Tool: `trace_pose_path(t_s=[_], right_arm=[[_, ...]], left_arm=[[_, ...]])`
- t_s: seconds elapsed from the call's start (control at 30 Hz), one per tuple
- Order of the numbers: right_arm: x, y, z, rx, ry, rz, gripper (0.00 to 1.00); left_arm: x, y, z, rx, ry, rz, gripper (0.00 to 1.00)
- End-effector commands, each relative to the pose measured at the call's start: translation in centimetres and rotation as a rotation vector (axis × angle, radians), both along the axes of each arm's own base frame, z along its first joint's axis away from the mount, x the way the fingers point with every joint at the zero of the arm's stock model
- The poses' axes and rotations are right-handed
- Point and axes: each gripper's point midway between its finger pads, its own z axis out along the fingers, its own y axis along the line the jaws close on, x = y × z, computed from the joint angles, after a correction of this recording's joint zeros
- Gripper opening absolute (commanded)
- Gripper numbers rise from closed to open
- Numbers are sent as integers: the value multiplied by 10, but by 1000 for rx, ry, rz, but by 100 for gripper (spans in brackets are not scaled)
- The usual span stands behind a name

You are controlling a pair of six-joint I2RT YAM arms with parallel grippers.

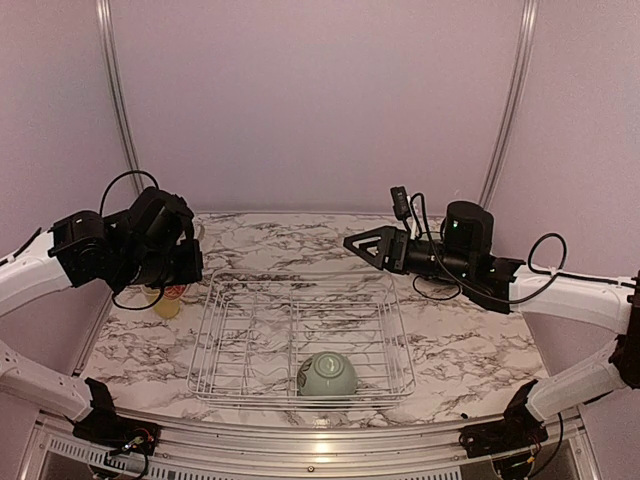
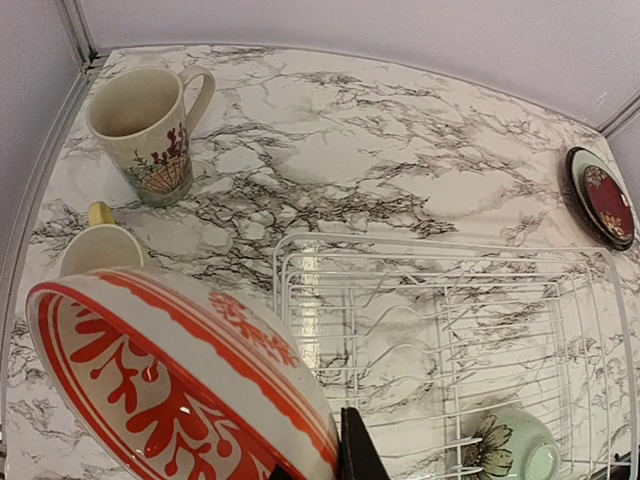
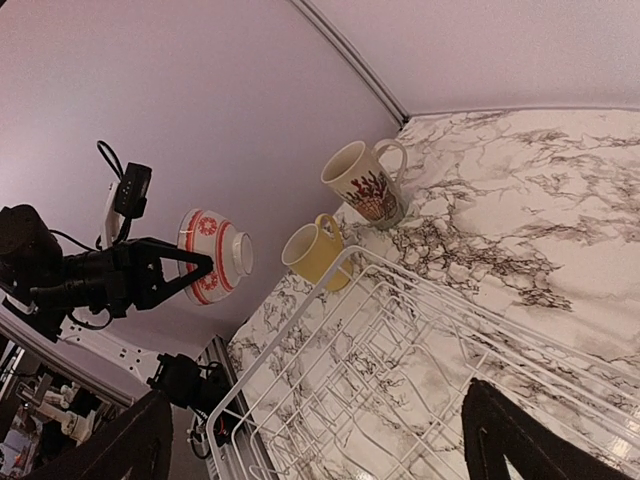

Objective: Unload the mixed dishes from the dish rack
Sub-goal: Place the bowl at the corner of the board.

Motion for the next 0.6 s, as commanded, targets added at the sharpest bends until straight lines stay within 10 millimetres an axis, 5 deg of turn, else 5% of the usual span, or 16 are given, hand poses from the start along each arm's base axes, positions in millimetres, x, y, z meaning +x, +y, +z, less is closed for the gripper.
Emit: trace_pose_path(t_s=[0.0,0.37,0.57], right_arm=[[4,1,7,6,-20,3,97],[2,1,5,-1,-22,13,96],[0,-2,5,-2,-27,3,96]], left_arm=[[-16,62,-18,189,42,161,0],[-34,110,-94,322,221,339,0],[-32,107,-135,286,300,345,0]])
